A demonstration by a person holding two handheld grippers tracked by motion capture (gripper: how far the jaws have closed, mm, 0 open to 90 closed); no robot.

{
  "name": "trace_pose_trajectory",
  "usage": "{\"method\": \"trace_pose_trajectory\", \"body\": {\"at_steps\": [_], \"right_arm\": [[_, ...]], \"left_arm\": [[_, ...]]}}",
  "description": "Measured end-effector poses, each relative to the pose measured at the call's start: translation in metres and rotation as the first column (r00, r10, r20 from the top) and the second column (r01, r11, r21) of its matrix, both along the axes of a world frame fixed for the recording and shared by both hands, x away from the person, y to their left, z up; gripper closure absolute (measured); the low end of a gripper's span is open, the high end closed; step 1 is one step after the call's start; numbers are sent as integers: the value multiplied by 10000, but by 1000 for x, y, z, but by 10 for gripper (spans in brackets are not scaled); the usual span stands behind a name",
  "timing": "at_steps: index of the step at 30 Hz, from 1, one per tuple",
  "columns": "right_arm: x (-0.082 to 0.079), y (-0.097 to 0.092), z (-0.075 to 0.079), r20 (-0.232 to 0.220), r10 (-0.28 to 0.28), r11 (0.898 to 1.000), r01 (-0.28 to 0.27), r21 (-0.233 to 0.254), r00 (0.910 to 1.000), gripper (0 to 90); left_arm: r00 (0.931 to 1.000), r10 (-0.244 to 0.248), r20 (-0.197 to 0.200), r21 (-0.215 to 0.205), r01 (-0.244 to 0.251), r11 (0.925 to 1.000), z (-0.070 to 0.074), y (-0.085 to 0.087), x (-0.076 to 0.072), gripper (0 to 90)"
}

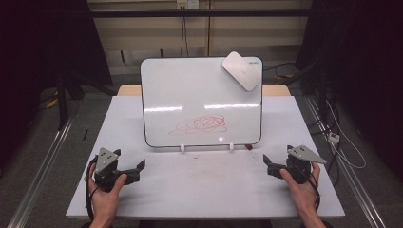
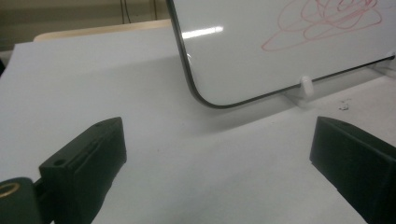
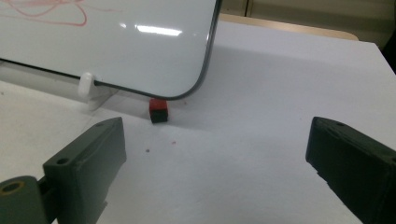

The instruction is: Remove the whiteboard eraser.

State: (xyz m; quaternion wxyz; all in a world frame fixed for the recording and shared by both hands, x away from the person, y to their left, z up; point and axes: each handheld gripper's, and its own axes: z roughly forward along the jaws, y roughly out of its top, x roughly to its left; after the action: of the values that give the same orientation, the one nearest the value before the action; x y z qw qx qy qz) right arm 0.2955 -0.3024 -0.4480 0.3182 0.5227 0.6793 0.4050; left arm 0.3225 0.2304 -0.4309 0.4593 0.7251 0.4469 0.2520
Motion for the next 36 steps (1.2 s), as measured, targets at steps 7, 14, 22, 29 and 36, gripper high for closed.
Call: {"method": "trace_pose_trajectory", "body": {"at_steps": [7, 14, 22, 29, 36], "right_arm": [[1, -2, 1, -68, -94, 9998, 95, 147, 9999, 58], [2, -1, 4, -140, 121, 9987, -114, 499, 9998, 58], [15, 3, 16, -281, 567, 9959, -545, 719, 9980, 67], [29, 14, 25, 58, 851, 9955, -853, 406, 9964, 64], [45, 18, 40, 542, 830, 9946, -861, 584, 9951, 64]], "left_arm": [[9994, -333, -117, -100, 332, 9994, -1, -5, 1, 38], [9993, -362, -136, -17, 362, 9993, -2, -6, 1, 41], [9982, -607, 0, 349, 607, 9975, -4, -8, 3, 40], [9976, -688, -38, 227, 689, 9974, -3, -7, 3, 41], [9981, -614, -94, 142, 615, 9980, -3, -8, 4, 41]]}}
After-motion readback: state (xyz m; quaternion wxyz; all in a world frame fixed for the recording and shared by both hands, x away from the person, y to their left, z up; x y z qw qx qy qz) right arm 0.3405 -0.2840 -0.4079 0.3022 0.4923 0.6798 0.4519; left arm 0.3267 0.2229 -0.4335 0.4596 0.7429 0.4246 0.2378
